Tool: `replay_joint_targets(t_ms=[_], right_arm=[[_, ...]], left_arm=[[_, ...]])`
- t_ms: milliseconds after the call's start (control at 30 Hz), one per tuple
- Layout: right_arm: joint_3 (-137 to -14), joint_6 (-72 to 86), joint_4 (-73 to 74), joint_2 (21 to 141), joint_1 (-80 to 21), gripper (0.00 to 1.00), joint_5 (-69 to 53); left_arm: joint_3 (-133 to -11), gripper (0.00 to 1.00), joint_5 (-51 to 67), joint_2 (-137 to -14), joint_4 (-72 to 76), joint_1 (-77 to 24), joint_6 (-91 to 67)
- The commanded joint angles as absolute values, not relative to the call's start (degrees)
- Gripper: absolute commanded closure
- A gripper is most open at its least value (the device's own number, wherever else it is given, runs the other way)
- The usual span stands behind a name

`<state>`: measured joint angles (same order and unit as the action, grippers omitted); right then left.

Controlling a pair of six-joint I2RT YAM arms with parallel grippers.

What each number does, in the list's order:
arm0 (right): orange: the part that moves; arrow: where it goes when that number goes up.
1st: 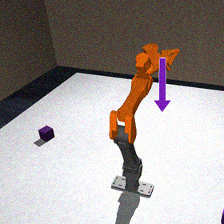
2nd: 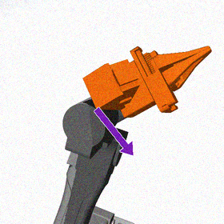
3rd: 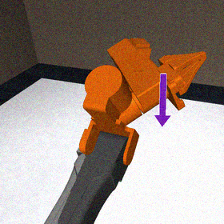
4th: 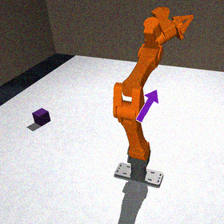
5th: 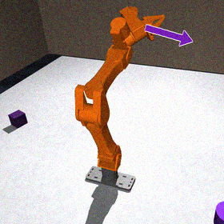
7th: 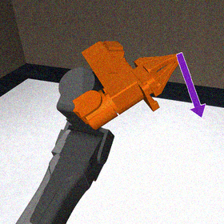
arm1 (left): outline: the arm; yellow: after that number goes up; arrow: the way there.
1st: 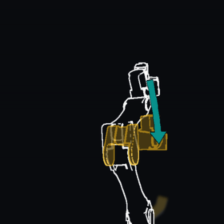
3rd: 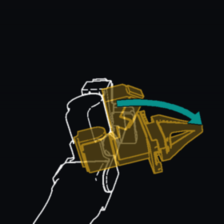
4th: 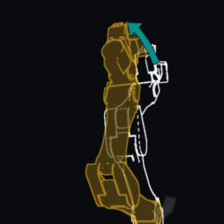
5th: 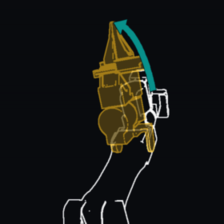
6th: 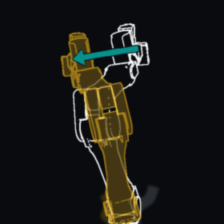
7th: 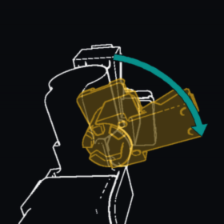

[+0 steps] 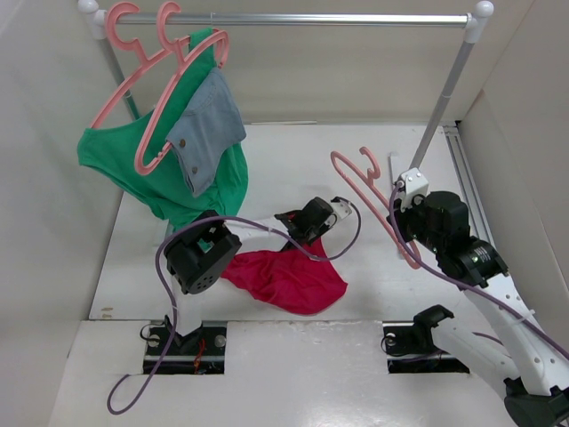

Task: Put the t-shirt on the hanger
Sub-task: Place tshirt on hanger

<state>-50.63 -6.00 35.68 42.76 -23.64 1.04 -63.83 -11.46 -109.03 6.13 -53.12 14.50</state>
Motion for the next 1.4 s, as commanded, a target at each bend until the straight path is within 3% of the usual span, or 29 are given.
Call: replay_joint_targets(t_ms=[0,67,600,933,1367], right_arm=[[-53.44,-6.59,33.84,42.28,-23.38,1.0,0.88],[-53.44,-6.59,33.84,42.28,-23.38,1.0,0.88],[-56.07,-8.97,47.34,41.04,-23.38,1.0,-11.33],[-58.62,-4.66,57.83,37.79,-23.38,1.0,-25.83],[-60.73,-3.43,61.0,36.74,-23.38,1.0,-32.26]], left_arm=[[-66.61,0.96,-11.78,-108.37,2.39,-52.65,13.18],[-66.62,1.0,-10.99,-108.37,2.37,-52.65,12.66],[-71.1,1.0,-4.49,-99.5,-8.61,-47.21,13.18],[-72.77,1.0,-1.05,-100.02,-9.84,-44.56,14.23],[-74.36,1.0,-1.05,-102.22,-10.37,-43.51,14.24]])
